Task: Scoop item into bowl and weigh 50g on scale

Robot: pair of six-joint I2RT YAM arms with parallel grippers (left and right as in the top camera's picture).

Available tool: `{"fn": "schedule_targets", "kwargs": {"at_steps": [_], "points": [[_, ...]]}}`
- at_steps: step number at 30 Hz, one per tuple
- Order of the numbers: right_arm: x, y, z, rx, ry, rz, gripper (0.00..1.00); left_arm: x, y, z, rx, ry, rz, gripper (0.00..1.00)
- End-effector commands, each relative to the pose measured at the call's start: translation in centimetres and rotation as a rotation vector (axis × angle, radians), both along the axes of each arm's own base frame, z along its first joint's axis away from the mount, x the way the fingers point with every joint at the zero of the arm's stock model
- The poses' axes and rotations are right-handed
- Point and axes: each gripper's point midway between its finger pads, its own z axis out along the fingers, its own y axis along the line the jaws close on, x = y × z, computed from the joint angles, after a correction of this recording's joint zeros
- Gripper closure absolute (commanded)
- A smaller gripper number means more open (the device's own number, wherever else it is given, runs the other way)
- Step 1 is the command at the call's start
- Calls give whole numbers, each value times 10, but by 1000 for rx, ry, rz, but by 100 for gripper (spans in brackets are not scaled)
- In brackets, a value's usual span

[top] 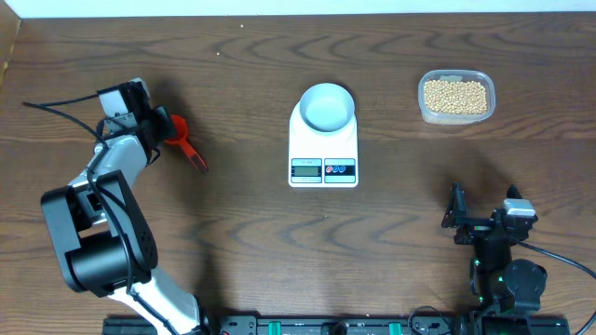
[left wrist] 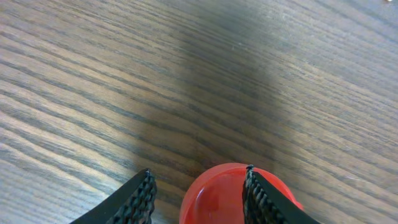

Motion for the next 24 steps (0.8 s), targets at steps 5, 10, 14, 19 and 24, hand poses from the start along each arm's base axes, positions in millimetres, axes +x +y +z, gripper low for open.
{"fn": "schedule_targets", "kwargs": {"at_steps": [5, 10, 14, 19, 24], "points": [[0, 1, -1, -10, 1, 5, 1, -2, 1, -25, -19, 55, 7, 61], [0, 1, -1, -10, 1, 5, 1, -1, 1, -24, -25, 50, 16, 63], [0, 1, -1, -10, 1, 5, 1, -2, 1, -26, -35, 52, 28, 76], [0, 1, -1, -10, 1, 5, 1, 0, 1, -25, -63, 37, 69, 92], [0, 1, -1, -10, 1, 5, 1, 10, 4, -10, -131, -36, 170, 93]]}}
